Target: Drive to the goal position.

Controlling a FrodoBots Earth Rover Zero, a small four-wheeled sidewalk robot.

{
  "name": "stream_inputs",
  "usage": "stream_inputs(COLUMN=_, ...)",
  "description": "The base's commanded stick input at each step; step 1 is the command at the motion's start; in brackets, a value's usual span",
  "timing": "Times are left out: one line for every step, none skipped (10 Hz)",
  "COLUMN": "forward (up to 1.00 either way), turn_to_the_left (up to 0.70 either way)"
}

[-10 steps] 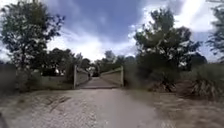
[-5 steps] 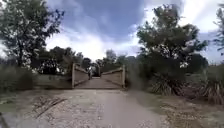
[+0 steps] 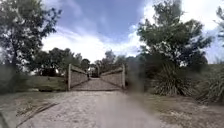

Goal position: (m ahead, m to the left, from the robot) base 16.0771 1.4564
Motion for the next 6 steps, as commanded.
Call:
stream_inputs(forward=0.7, turn_to_the_left=0.0)
stream_inputs(forward=0.7, turn_to_the_left=0.0)
stream_inputs(forward=0.7, turn_to_the_left=0.0)
stream_inputs(forward=0.7, turn_to_the_left=0.0)
stream_inputs(forward=0.7, turn_to_the_left=0.0)
stream_inputs(forward=0.7, turn_to_the_left=0.0)
